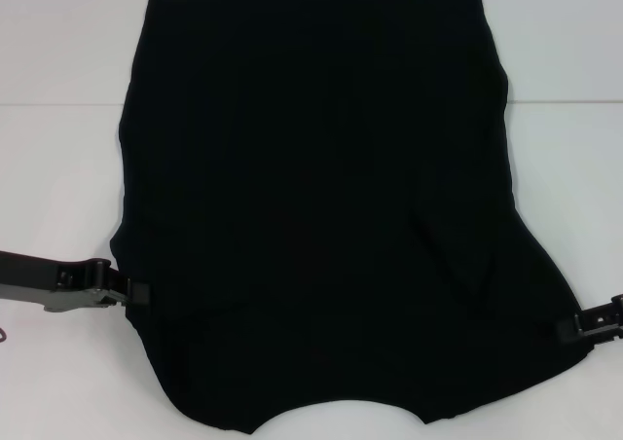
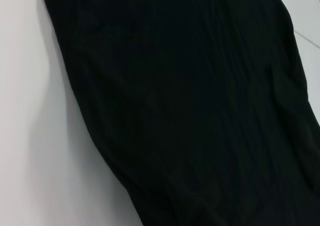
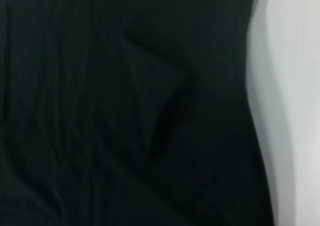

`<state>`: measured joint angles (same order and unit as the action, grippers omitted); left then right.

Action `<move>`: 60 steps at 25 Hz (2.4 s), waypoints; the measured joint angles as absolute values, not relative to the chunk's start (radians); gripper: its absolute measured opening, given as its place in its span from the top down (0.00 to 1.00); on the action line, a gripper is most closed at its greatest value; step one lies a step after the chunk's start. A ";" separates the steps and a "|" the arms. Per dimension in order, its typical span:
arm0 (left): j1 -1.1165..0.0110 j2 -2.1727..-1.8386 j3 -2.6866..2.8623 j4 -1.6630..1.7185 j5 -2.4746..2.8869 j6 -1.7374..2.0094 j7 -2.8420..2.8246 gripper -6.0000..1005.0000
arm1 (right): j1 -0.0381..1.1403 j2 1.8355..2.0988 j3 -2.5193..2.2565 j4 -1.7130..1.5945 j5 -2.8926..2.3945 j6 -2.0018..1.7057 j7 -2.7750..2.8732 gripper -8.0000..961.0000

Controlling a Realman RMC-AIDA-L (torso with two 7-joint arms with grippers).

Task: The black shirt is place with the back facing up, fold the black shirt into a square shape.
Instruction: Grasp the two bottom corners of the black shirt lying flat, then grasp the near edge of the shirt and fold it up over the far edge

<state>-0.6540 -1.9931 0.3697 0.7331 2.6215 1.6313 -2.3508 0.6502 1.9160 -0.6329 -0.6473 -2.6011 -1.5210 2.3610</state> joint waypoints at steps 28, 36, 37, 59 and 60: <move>-0.657 -1.989 0.370 0.733 2.618 1.628 -2.353 0.92 | 0.692 1.939 -0.647 -0.613 -2.594 -1.512 2.371 0.62; -0.657 -1.989 0.371 0.733 2.614 1.634 -2.349 0.91 | 0.693 1.940 -0.648 -0.617 -2.594 -1.518 2.370 0.93; -0.657 -1.990 0.373 0.733 2.612 1.637 -2.347 0.91 | 0.692 1.940 -0.648 -0.618 -2.594 -1.520 2.370 0.93; -0.649 -1.985 0.434 0.739 2.720 1.901 -2.267 0.90 | 0.524 1.925 -0.619 -0.789 -2.594 -1.854 2.389 0.93; -0.648 -1.986 0.441 0.739 2.722 1.912 -2.264 0.90 | 0.521 1.925 -0.618 -0.789 -2.593 -1.857 2.385 0.93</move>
